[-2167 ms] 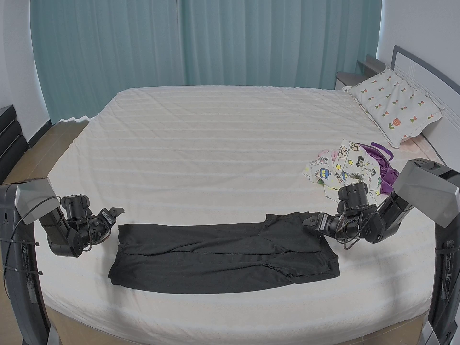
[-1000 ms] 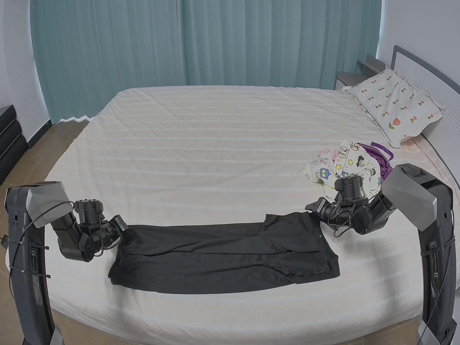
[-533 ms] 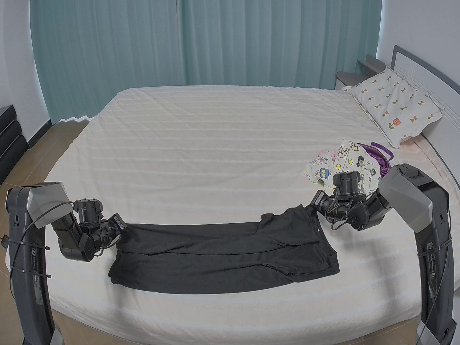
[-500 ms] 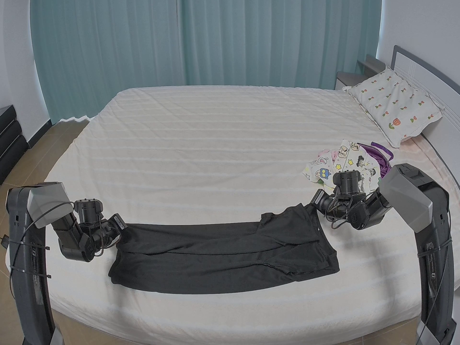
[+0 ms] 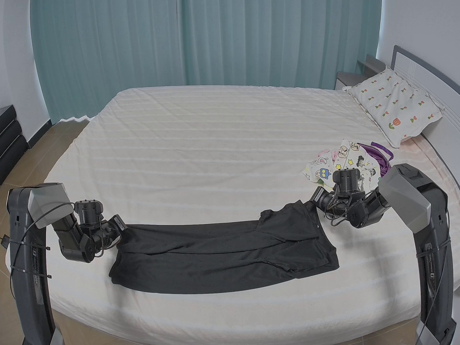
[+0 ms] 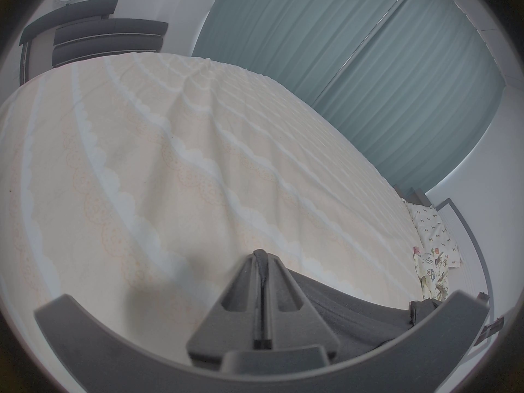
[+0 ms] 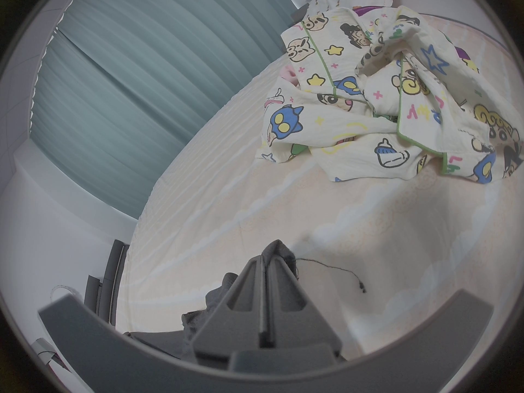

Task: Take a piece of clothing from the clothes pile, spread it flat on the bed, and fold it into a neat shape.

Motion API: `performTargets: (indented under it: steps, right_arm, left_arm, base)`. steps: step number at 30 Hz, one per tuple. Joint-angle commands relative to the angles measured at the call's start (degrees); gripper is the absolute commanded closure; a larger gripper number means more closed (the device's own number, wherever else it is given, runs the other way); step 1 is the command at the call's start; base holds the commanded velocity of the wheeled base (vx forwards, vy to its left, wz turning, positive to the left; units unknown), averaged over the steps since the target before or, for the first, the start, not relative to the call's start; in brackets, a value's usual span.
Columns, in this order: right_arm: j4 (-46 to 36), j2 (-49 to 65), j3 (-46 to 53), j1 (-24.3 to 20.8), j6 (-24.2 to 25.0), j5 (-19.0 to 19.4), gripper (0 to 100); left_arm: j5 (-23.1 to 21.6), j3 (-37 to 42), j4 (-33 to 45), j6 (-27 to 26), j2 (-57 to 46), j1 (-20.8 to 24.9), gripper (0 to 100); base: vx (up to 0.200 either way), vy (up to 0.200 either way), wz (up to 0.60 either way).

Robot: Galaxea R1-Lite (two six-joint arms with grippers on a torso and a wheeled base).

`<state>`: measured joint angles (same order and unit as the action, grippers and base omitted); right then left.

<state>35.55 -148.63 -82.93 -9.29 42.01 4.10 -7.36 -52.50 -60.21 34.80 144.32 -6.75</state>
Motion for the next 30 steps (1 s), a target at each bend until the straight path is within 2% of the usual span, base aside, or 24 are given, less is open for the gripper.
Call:
performTargets:
  steps: [1,2,4,5,11,15,19,23,27,30]
  right_arm:
    - [0.0,-0.7,0.0,-0.1,0.0,0.0,100]
    - [0.0,-0.9,0.0,-0.2,0.0,0.1,100]
    - [-0.7,-1.1,0.1,-0.5,-0.1,0.2,100]
    - [-0.8,-1.1,0.1,-0.5,-0.1,0.3,0]
    - [-0.2,0.1,1.3,0.2,0.2,0.0,0]
    - [0.0,4.6,7.1,1.5,0.4,0.1,0]
    - [4.2,11.8,18.6,1.1,0.7,-1.6,0]
    - [12.7,18.2,33.1,0.3,1.5,-5.8,0]
    - [19.7,22.6,44.1,-0.1,5.0,-6.3,0]
    - [23.5,24.0,49.6,-1.2,7.5,-6.3,0]
  left_arm:
    - [0.0,0.1,-0.1,0.0,-0.1,0.0,100]
    - [0.0,0.1,-0.1,0.0,-0.2,0.0,0]
    - [-0.1,0.2,-0.1,0.1,-0.2,0.0,0]
    - [-0.1,0.2,-0.1,0.1,-0.1,0.0,0]
    - [-0.1,0.5,-0.1,0.3,-0.4,-0.2,0]
    - [-0.4,1.6,-0.1,0.3,-2.9,-0.9,0]
    - [-0.6,5.1,-3.0,0.4,-8.3,-1.2,0]
    - [-0.1,6.3,-4.6,0.6,-12.8,-1.7,0]
    - [-0.1,7.8,-4.5,1.7,-13.9,-1.7,0]
    - [0.1,11.2,-4.7,3.9,-14.3,-1.3,0]
  base:
    - [0.000,0.000,0.00]
    - [0.000,0.000,0.00]
    - [0.000,0.000,0.00]
    - [0.000,0.000,0.00]
    - [0.000,0.000,0.00]
    - [0.000,0.000,0.00]
    - [0.000,0.000,0.00]
    - [0.000,0.000,0.00]
    - [0.000,0.000,0.00]
    - [0.200,0.000,0.00]
